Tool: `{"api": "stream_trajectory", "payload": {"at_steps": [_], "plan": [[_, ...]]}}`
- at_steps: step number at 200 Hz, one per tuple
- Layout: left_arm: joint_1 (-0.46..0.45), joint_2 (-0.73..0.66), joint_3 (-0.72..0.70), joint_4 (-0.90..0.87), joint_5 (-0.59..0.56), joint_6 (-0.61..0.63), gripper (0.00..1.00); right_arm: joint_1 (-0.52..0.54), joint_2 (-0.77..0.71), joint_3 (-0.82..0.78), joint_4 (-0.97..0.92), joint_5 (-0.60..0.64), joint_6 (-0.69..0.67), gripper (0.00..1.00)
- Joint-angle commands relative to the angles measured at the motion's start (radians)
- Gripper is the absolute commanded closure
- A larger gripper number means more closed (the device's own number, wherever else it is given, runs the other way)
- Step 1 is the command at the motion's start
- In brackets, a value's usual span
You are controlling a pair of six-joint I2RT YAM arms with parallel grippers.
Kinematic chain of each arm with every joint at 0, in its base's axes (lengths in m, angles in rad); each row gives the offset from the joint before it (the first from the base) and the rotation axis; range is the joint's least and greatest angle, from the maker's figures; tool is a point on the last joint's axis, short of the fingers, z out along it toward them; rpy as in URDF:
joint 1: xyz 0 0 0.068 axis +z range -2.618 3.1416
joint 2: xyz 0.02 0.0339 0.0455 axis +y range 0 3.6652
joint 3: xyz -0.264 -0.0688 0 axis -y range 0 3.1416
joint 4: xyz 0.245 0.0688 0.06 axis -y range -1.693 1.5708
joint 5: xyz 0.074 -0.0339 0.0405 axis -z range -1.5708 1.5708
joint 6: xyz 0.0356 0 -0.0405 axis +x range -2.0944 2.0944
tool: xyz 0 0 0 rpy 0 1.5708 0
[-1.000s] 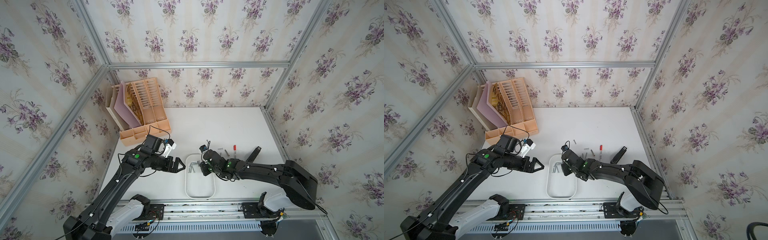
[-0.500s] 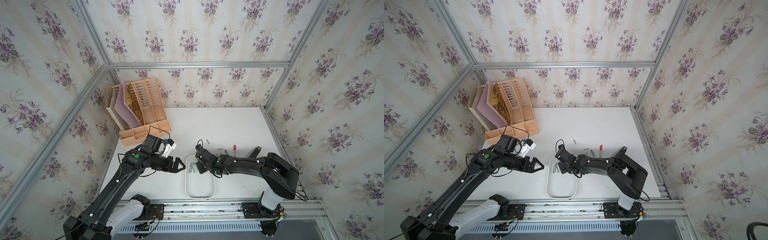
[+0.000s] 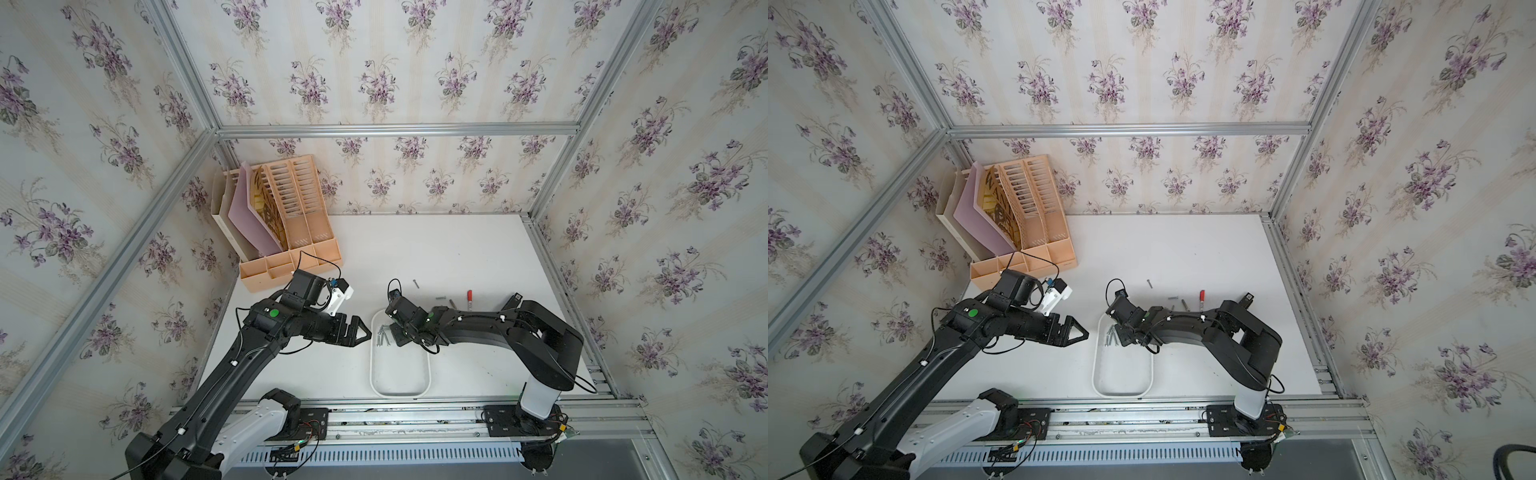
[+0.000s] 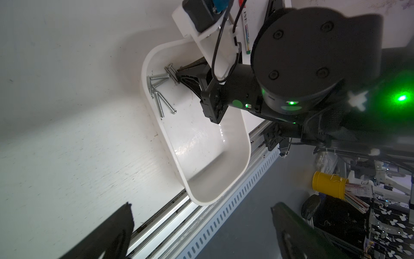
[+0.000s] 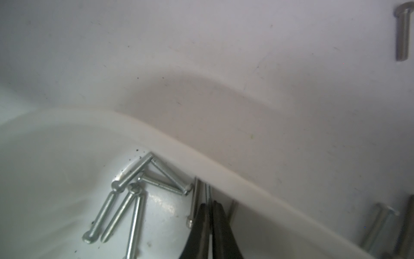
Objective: Take out the screws from the storage box
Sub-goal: Pick up the screw from the storage box.
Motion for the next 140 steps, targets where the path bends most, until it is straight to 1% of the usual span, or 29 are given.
{"api": "stream_trajectory", "payload": {"at_steps": [1,67,89,97,140], "plan": [[-0.002,0.0,0.002,-0.003,-0.002,0.002,0.01,-0.001,0.013,0.014,-0.024,0.009,0.002,0.89],[-0.008,-0.001,0.002,-0.001,-0.003,0.002,0.01,-0.001,0.048,0.035,-0.044,0.007,0.002,0.83],[-0.008,-0.004,0.002,-0.002,-0.003,0.002,0.01,-0.001,0.046,0.034,-0.044,0.0,0.002,0.95],[-0.008,-0.006,0.002,-0.002,-0.004,0.002,0.01,-0.002,0.036,0.028,-0.039,-0.001,0.002,0.97],[-0.009,0.0,0.002,-0.002,-0.003,0.001,0.0,-0.002,-0.093,-0.046,0.026,0.007,0.0,0.98]]}}
